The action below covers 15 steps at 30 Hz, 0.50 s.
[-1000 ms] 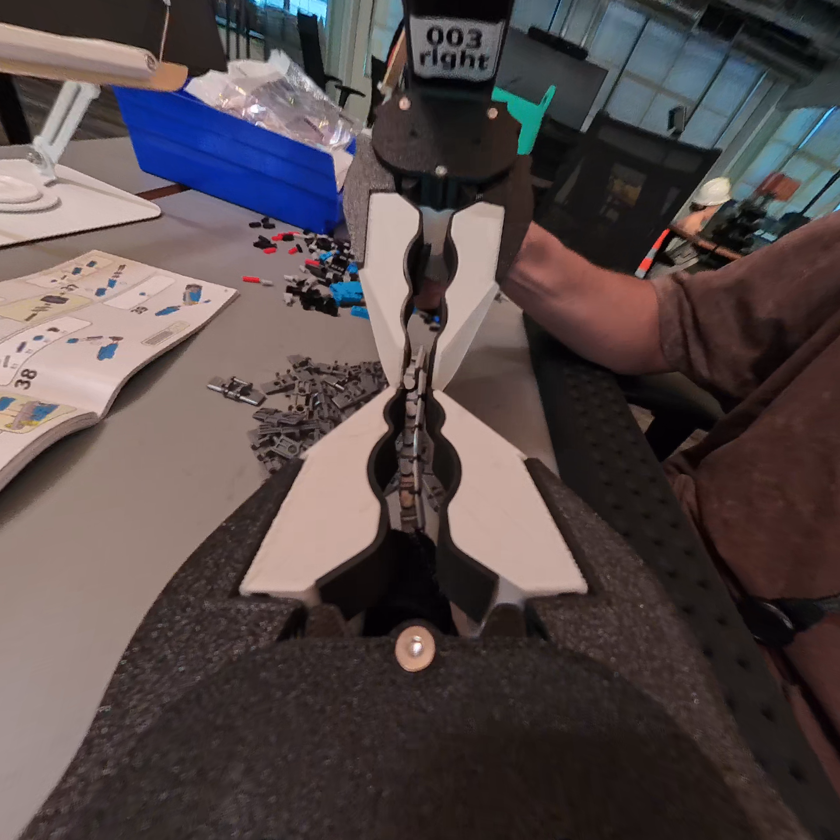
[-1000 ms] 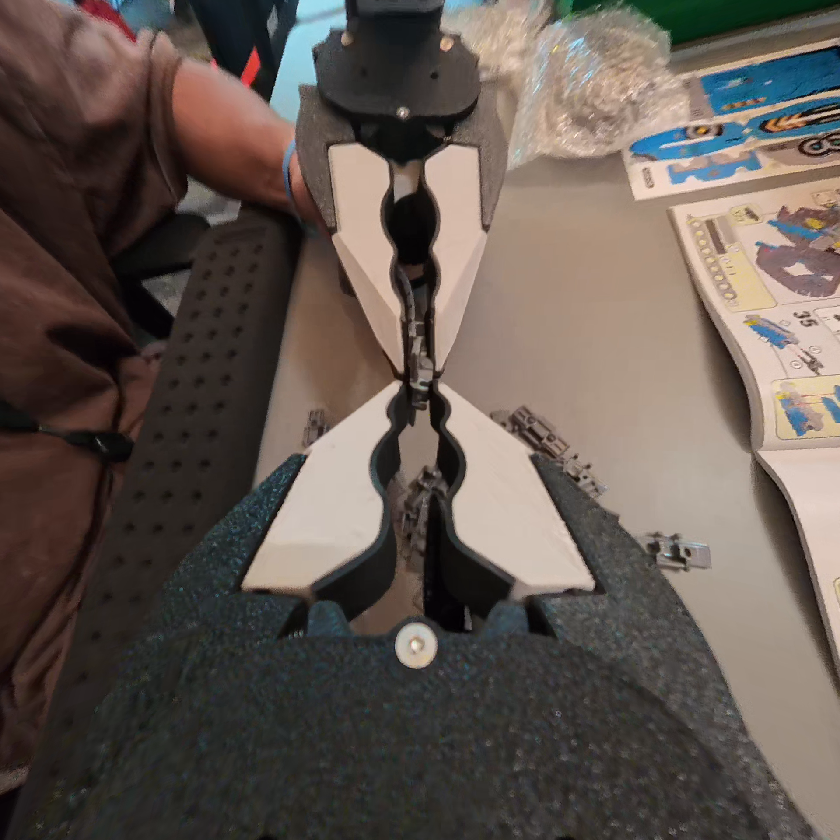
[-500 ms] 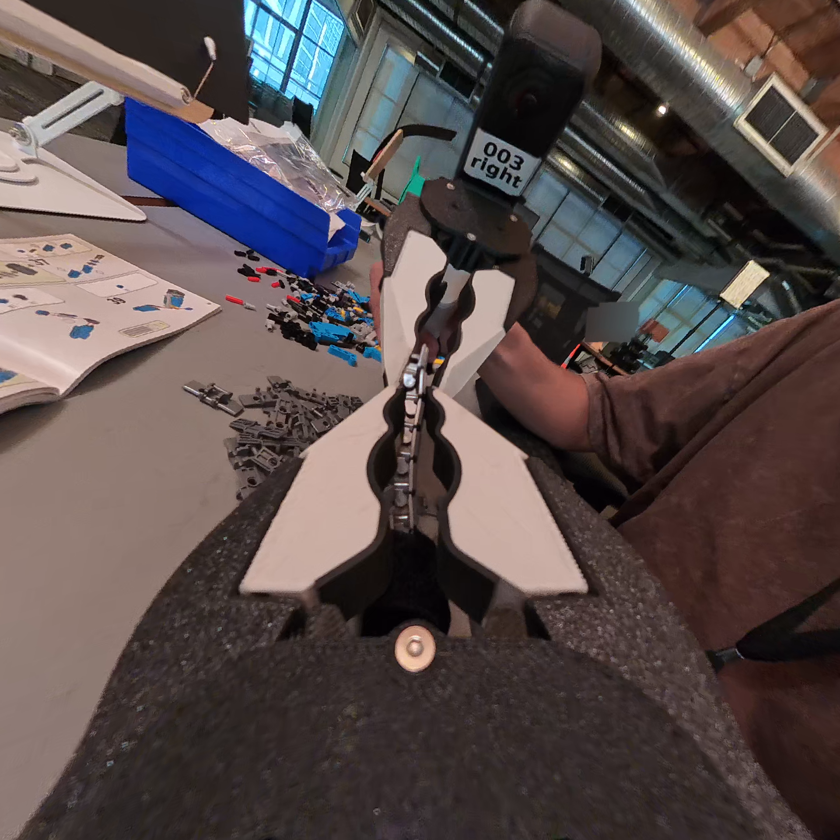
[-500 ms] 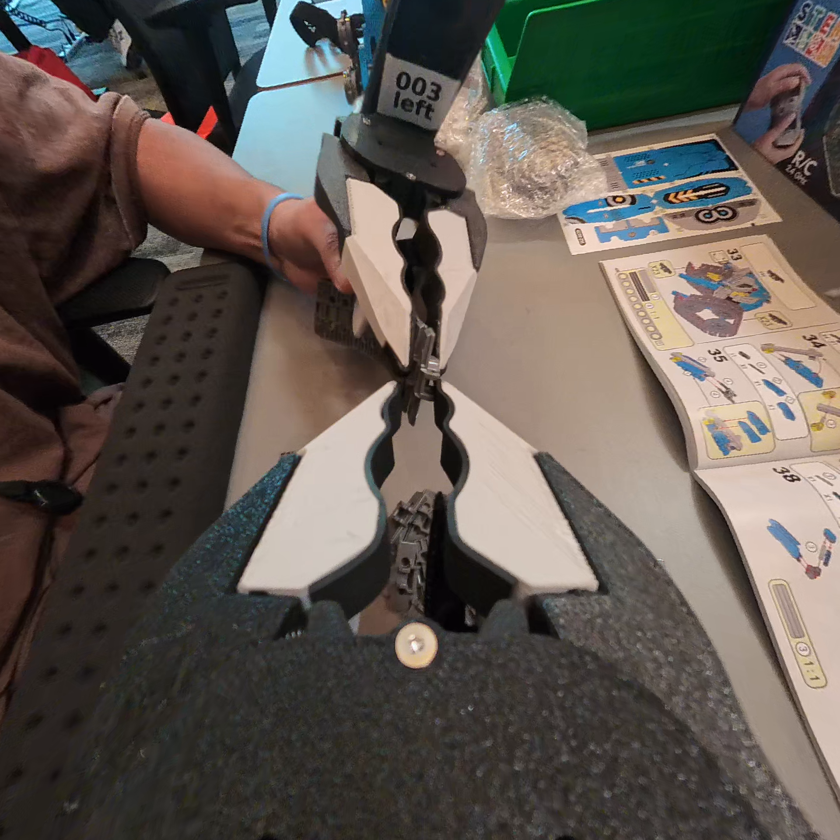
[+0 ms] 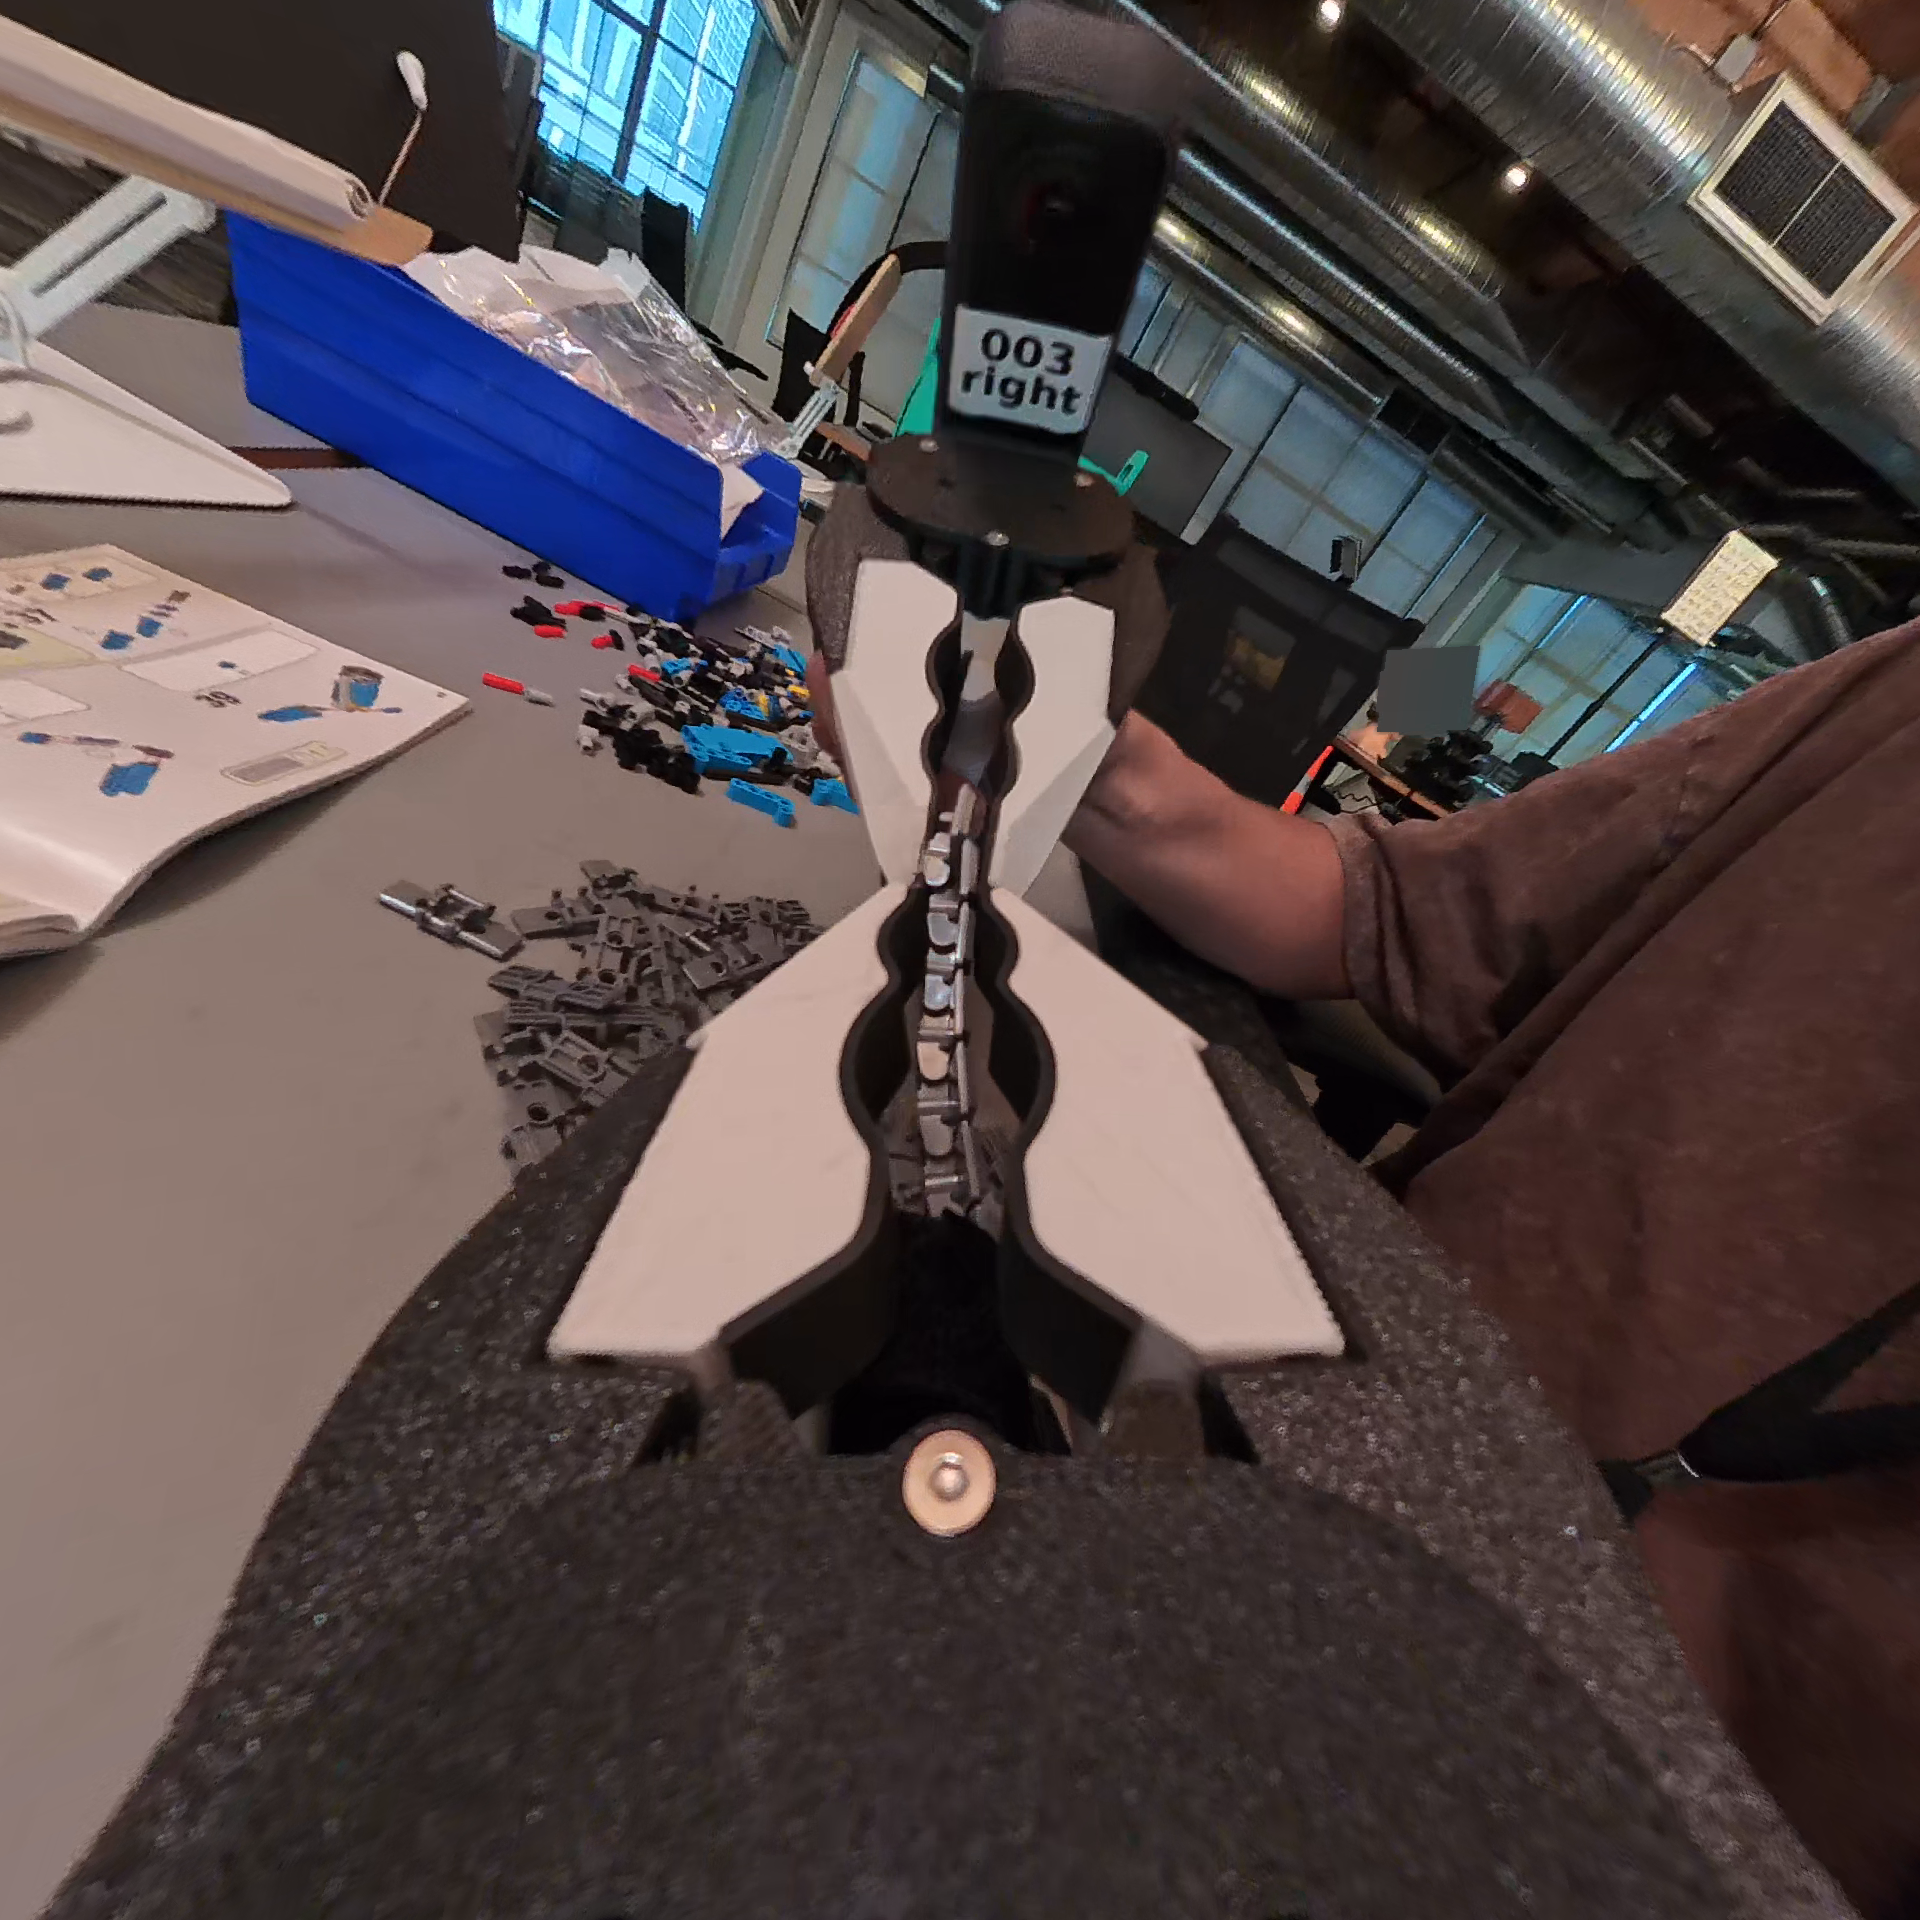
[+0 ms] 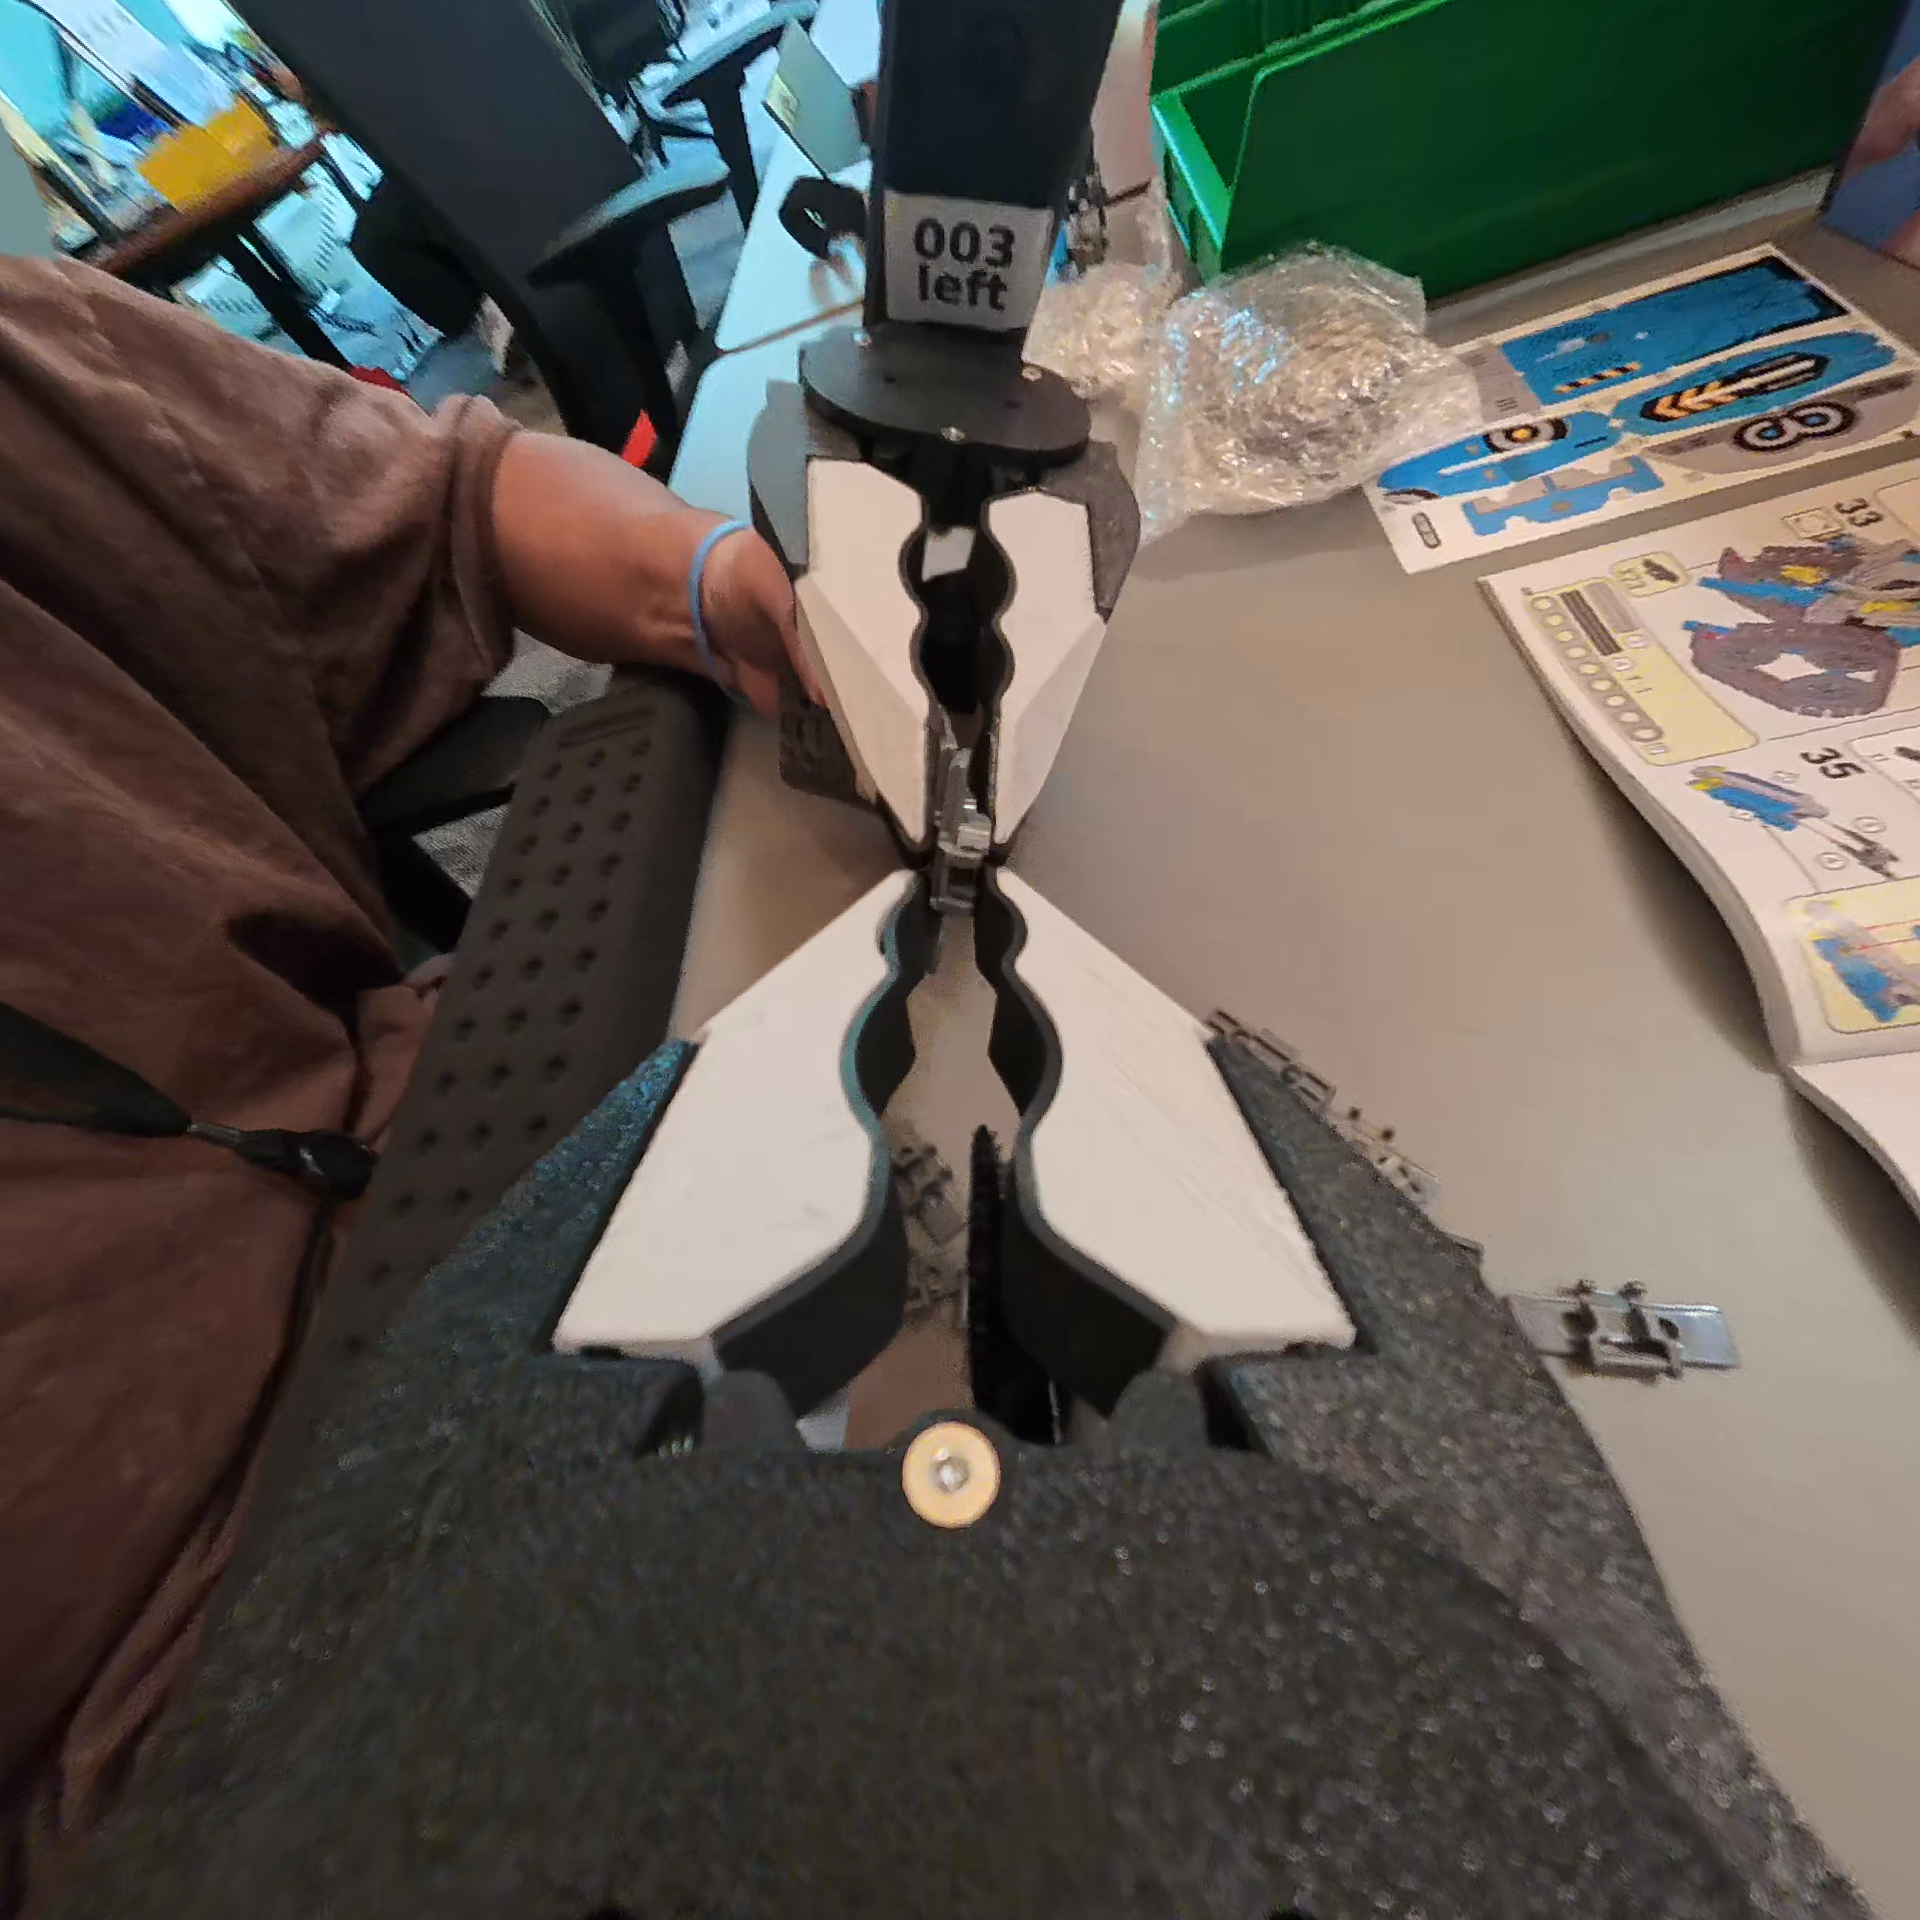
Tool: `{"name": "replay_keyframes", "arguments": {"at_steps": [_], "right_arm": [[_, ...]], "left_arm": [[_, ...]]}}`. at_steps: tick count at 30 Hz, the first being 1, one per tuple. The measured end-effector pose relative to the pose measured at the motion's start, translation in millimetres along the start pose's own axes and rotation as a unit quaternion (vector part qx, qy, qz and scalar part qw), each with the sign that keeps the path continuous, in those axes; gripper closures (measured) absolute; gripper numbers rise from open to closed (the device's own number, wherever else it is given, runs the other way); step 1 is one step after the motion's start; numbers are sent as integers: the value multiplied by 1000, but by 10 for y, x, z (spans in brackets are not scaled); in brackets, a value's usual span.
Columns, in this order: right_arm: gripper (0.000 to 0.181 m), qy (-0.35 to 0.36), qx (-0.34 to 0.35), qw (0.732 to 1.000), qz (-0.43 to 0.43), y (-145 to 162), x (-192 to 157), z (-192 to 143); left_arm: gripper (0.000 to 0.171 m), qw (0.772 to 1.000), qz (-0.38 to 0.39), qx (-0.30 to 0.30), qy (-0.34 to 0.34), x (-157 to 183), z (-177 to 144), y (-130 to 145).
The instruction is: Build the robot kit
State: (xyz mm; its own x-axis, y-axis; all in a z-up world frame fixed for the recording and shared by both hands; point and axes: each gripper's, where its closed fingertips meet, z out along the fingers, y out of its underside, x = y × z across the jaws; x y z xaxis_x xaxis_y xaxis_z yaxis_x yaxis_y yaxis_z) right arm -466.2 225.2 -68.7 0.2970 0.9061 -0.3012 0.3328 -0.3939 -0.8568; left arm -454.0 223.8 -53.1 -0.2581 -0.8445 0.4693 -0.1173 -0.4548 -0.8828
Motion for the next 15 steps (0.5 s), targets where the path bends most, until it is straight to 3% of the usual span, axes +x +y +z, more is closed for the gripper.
{"name": "replay_keyframes", "arguments": {"at_steps": [3, 5, 6, 9, 12, 15], "right_arm": [[173, -5, 12, 1000, 12, -24, 29, -18], [173, -26, 24, 999, 25, -62, -3, -20], [173, -30, 23, 999, 26, -68, -14, -20], [173, -41, 7, 999, 26, -23, -51, 14], [172, -58, -15, 998, 37, 70, -99, 90], [173, -68, -13, 997, 35, 68, -145, 124]], "left_arm": [[164, 999, 39, -8, -21, -19, 5, -31], [134, 997, 56, 8, -58, -113, -24, -80], [131, 996, 62, 12, -63, -125, -31, -87], [138, 997, 71, 19, -40, -46, -9, -92], [171, 995, 91, 29, 5, 125, -17, -106], [171, 994, 110, 20, 15, 186, -23, -89]]}}
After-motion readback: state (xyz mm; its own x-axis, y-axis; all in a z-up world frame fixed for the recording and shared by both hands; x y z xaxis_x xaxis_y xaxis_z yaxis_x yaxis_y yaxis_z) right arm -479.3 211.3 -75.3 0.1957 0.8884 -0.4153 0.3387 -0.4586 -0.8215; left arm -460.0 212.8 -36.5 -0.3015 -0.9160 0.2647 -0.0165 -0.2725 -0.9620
